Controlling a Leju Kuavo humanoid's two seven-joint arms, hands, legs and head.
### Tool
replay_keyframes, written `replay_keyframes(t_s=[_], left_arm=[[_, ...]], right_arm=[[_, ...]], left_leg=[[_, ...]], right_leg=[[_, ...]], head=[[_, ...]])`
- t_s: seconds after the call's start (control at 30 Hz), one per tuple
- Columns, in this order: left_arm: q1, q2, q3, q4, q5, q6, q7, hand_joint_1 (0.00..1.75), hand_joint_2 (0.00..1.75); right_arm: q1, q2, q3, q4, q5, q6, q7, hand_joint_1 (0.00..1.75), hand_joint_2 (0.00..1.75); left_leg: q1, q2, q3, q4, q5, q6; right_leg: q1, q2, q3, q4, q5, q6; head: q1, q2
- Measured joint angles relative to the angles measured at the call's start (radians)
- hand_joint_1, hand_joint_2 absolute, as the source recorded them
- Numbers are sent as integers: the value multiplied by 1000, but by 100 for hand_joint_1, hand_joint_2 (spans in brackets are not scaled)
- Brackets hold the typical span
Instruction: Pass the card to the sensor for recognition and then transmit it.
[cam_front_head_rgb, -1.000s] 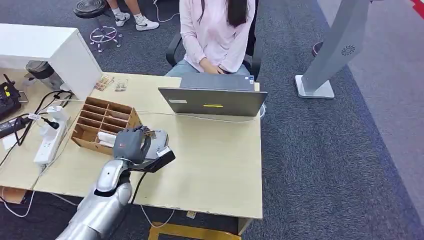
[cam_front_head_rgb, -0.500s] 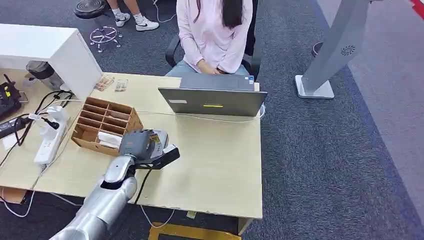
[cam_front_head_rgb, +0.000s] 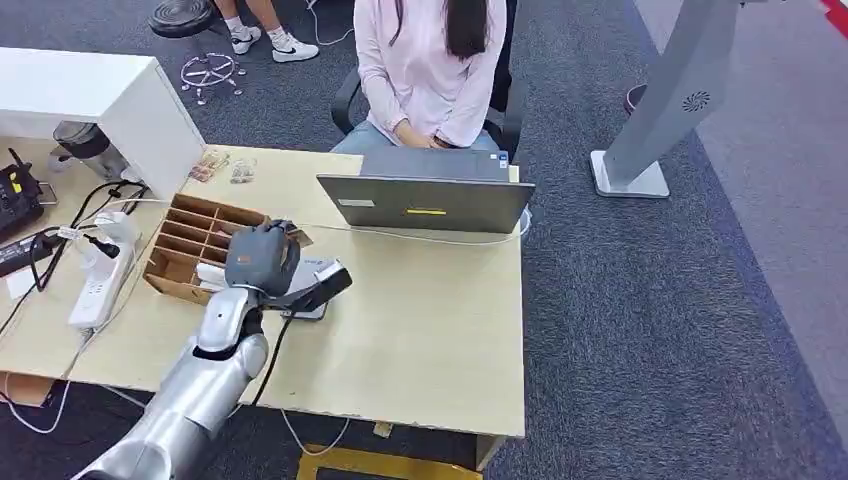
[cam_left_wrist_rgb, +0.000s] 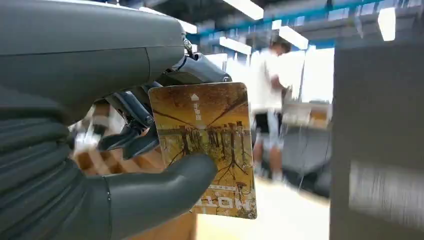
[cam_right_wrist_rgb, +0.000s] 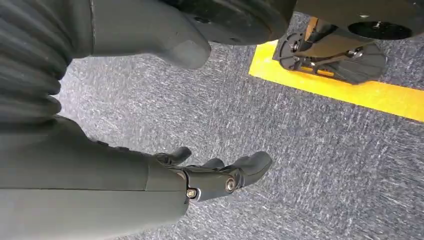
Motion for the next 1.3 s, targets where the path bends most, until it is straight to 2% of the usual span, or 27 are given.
replay_keyframes(t_s=[0.07, 0.1, 0.23, 0.37, 0.63, 0.83, 1.0, 1.03, 1.07, 1.3], left_arm=[[-46, 20, 0, -36, -17, 4, -6, 175, 175], [-73, 27, 0, -46, -20, 0, -7, 175, 175], [-225, 61, 0, -44, -26, -55, -9, 175, 175], [-324, 77, 0, -25, -36, -68, -9, 175, 175], [-400, 86, -21, 41, -42, -77, 2, 175, 175], [-403, 88, -31, 77, -41, -66, 3, 175, 175], [-397, 93, -31, 86, -27, -26, 8, 175, 175], [-397, 95, -31, 88, -27, -25, 8, 5, 175], [-397, 95, -31, 90, -27, -24, 8, 0, 175], [-367, 101, -31, 92, -23, 33, 6, 0, 175]], right_arm=[[0, 0, 5, 1, 3, 3, -3, 0, 175], [0, 0, 7, 1, 6, 5, -4, 0, 0], [-1, 0, 16, 1, 6, 11, -10, 0, 0], [-1, 0, 20, 2, 6, 16, -11, 0, 0], [-1, 2, 24, 2, 3, 23, -5, 0, 0], [-1, 2, 29, 2, 0, 23, 0, 0, 0], [-1, 2, 30, 2, 0, 22, 2, 0, 0], [-1, 2, 30, 2, 0, 22, 2, 0, 0], [-1, 2, 30, 2, 0, 22, 2, 0, 0], [-1, 2, 32, 2, 0, 23, 4, 0, 0]], left_leg=[[0, 0, 0, 0, 0, 0], [0, 0, 0, 0, 0, 0], [0, 0, -1, 0, 1, -1], [0, 1, -1, 0, 1, -1], [0, 1, -1, 0, 1, -1], [0, 1, -1, 0, 1, -1], [0, 0, -1, 0, 1, -1], [0, 0, -1, 0, 1, -1], [0, 0, -1, 0, 1, -1], [0, 0, -1, 0, 1, -1]], right_leg=[[0, 0, 0, 0, 0, 0], [0, 0, 0, 0, 0, 0], [0, 0, -1, 1, 1, 0], [0, 0, -1, 1, 1, 0], [0, 0, -1, 1, 1, 0], [0, 0, -1, 1, 1, 0], [0, 0, -1, 1, 1, 0], [0, 0, -1, 1, 1, 0], [0, 0, -1, 1, 1, 0], [0, 0, -1, 1, 1, 0]], head=[[0, 0], [0, 0], [0, 0], [0, 0], [0, 0], [0, 0], [0, 0], [0, 0], [0, 0], [0, 0]])
